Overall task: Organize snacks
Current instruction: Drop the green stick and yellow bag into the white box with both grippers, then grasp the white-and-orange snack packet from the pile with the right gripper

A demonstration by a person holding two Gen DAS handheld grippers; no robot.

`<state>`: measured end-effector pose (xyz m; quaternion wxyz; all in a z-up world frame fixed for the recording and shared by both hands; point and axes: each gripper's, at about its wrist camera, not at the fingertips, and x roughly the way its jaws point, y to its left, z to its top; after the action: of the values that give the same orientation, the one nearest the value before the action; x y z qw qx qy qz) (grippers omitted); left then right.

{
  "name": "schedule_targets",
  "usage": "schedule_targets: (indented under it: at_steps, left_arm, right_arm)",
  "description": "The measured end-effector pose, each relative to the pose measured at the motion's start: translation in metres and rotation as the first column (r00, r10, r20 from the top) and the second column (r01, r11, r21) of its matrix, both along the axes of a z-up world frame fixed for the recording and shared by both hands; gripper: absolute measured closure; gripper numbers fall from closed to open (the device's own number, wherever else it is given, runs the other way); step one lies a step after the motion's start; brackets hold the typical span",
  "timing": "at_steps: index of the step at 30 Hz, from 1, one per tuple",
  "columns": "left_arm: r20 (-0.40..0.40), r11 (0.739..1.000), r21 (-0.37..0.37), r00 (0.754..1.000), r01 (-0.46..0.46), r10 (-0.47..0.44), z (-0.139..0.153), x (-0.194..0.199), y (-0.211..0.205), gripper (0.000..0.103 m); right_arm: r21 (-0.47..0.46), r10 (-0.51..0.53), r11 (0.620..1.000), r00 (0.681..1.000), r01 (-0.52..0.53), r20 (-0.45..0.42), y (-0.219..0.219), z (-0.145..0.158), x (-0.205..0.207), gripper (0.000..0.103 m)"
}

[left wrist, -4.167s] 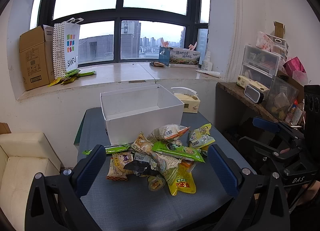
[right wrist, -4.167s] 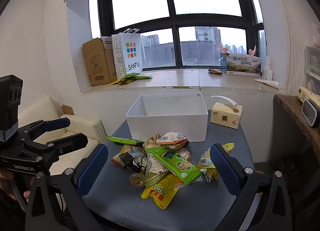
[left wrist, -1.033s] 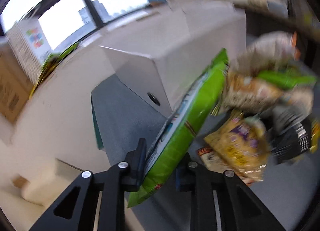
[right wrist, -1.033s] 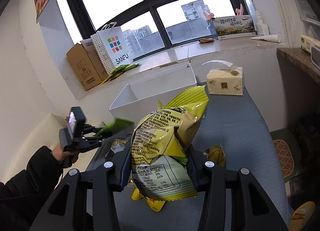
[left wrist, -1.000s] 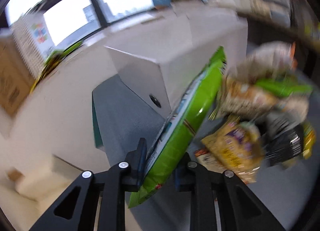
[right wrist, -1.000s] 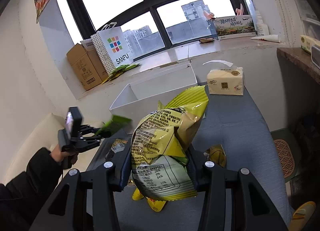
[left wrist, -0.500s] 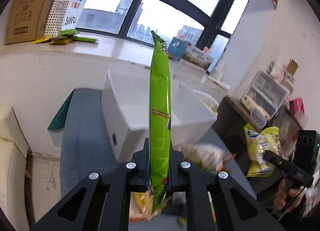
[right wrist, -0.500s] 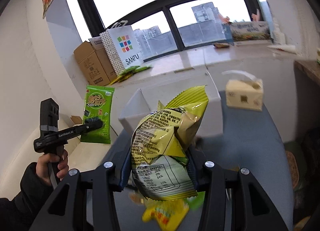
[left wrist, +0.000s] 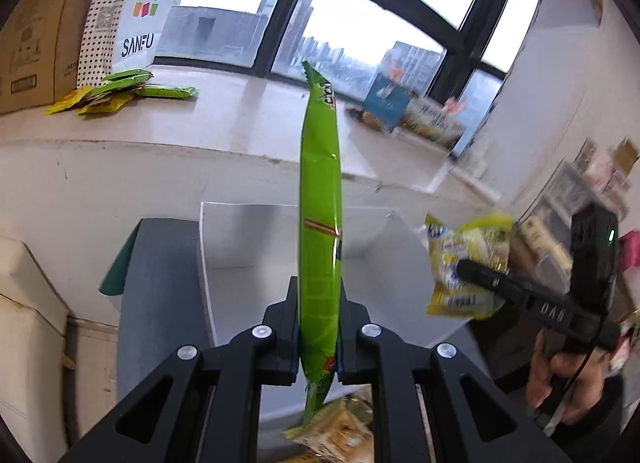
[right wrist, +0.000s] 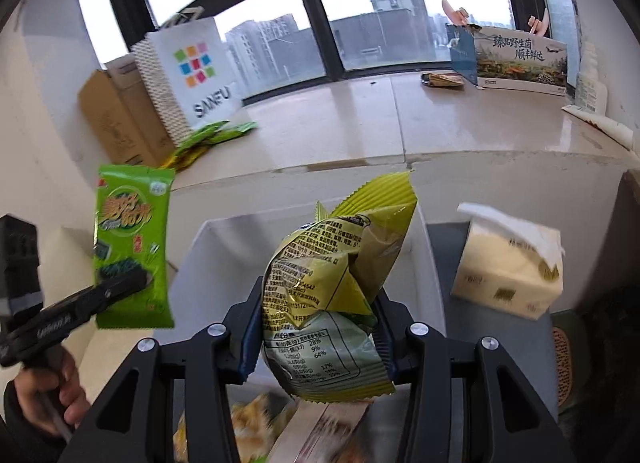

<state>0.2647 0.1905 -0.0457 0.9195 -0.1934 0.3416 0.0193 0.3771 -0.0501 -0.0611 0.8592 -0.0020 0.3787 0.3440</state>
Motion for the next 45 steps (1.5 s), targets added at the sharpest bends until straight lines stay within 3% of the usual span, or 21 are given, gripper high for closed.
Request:
schedule_targets:
  at_steps: [1, 2, 3, 4, 5, 10, 14, 18, 22, 26, 29, 34, 39, 42, 45]
  left_arm:
    - [-0.013, 1.0, 0.008, 1.0, 0.006, -0.006, 0.0, 0.004, -0.001, 0.085]
    - [-0.038, 0.999, 0.033, 0.999, 0.0, 0.001, -0.002, 0.009, -0.003, 0.078]
    - [-0.068, 0.998, 0.068, 0.997, -0.015, 0.02, -0.004, 0.013, -0.005, 0.047]
    - [-0.082, 0.996, 0.091, 0.996, -0.026, 0.033, -0.005, 0.015, -0.006, 0.007]
    - [-0.083, 0.994, 0.108, 0.996, -0.035, 0.044, -0.006, 0.016, -0.007, 0.001]
    - [-0.073, 0.988, 0.146, 0.996, -0.046, 0.057, -0.01, 0.008, -0.01, 0.0]
    - [-0.044, 0.992, 0.115, 0.998, -0.043, 0.049, -0.007, -0.008, -0.013, 0.0]
    - [-0.001, 0.992, 0.124, 1.0, -0.031, 0.031, 0.002, -0.045, -0.021, 0.0]
    - [0.04, 0.991, 0.135, 0.999, -0.022, 0.017, 0.011, -0.082, -0.038, 0.0]
    - [0.081, 0.978, 0.204, 0.996, 0.031, -0.048, 0.021, -0.119, -0.068, 0.0]
    - [0.113, 0.978, 0.204, 0.992, 0.039, -0.063, 0.023, -0.151, -0.086, 0.0]
    - [0.128, 0.982, 0.179, 0.988, 0.062, -0.086, 0.014, -0.19, -0.113, 0.0]
    - [0.14, 0.987, 0.143, 0.986, 0.07, -0.09, 0.003, -0.217, -0.131, 0.0]
    - [0.127, 0.978, 0.193, 0.987, 0.075, -0.101, -0.002, -0.224, -0.14, 0.0]
    - [0.104, 0.975, 0.21, 0.99, 0.071, -0.094, -0.005, -0.226, -0.142, 0.0]
  right_arm:
    - [-0.011, 0.003, 1.0, 1.0, -0.003, -0.013, 0.003, -0.001, 0.008, 0.051]
    - [-0.021, -0.002, 1.0, 1.0, 0.001, -0.022, 0.006, -0.002, 0.014, 0.037]
    - [-0.039, -0.021, 0.999, 0.999, 0.02, -0.025, 0.009, -0.002, 0.021, 0.023]
    - [-0.064, -0.065, 0.996, 0.997, 0.063, -0.029, 0.01, -0.003, 0.027, 0.0]
    - [-0.07, -0.098, 0.993, 0.995, 0.096, -0.032, 0.008, -0.003, 0.029, 0.0]
    - [-0.015, -0.112, 0.994, 0.993, 0.112, -0.03, -0.006, 0.003, 0.023, 0.0]
    - [0.017, -0.122, 0.992, 0.992, 0.123, -0.008, -0.018, 0.013, 0.009, 0.0]
    - [0.188, -0.064, 0.98, 0.998, 0.067, -0.021, -0.044, 0.026, -0.017, 0.0]
    - [0.291, -0.043, 0.956, 0.998, 0.029, 0.04, -0.068, 0.036, -0.063, 0.0]
    - [0.287, 0.017, 0.957, 0.998, -0.036, 0.068, -0.081, 0.041, -0.118, 0.0]
    - [0.323, -0.019, 0.946, 0.991, -0.025, 0.132, -0.103, 0.034, -0.156, 0.0]
    - [0.284, -0.064, 0.959, 0.976, 0.001, 0.211, -0.131, 0.015, -0.208, 0.0]
    - [0.271, -0.095, 0.962, 0.978, 0.042, 0.184, -0.152, -0.009, -0.234, 0.0]
    - [0.267, -0.08, 0.963, 0.974, 0.021, 0.213, -0.156, -0.017, -0.245, 0.0]
    - [0.205, -0.085, 0.978, 0.971, 0.039, 0.222, -0.148, -0.023, -0.246, 0.0]
